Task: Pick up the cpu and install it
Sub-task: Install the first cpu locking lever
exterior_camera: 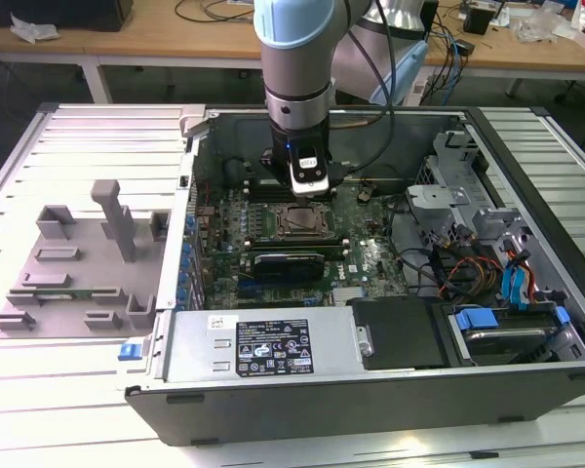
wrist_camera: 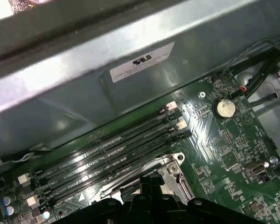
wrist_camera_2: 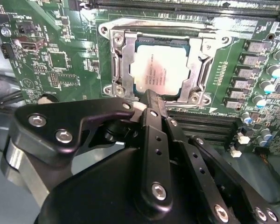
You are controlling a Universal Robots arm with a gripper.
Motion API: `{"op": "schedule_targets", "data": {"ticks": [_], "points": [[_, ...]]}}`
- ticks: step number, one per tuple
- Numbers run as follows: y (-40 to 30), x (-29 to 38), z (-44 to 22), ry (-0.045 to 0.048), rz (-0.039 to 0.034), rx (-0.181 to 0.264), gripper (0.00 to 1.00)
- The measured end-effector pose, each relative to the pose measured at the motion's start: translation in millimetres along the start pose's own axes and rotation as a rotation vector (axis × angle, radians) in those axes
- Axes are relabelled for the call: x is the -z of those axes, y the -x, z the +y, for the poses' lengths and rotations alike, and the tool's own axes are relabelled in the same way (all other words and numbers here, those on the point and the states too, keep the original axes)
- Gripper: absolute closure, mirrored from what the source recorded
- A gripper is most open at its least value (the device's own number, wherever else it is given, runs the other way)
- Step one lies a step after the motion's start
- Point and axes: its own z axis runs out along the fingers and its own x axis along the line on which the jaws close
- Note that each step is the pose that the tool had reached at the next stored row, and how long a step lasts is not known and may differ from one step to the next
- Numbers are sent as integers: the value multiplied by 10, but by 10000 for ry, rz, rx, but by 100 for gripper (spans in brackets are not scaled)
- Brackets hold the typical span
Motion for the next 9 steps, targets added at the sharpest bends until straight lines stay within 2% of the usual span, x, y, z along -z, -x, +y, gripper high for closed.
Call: {"op": "schedule_targets", "data": {"ticks": [3, 5, 6, 7, 8, 9], "points": [[1, 10, -1, -4, -1, 0, 89], [4, 41, 5, -15, -7, 4, 89], [5, 66, 9, -254, -100, 33, 89], [6, 67, 9, -963, -302, 131, 89], [6, 68, 8, -1236, -383, 175, 89], [9, 69, 1, -1347, -401, 195, 89]]}}
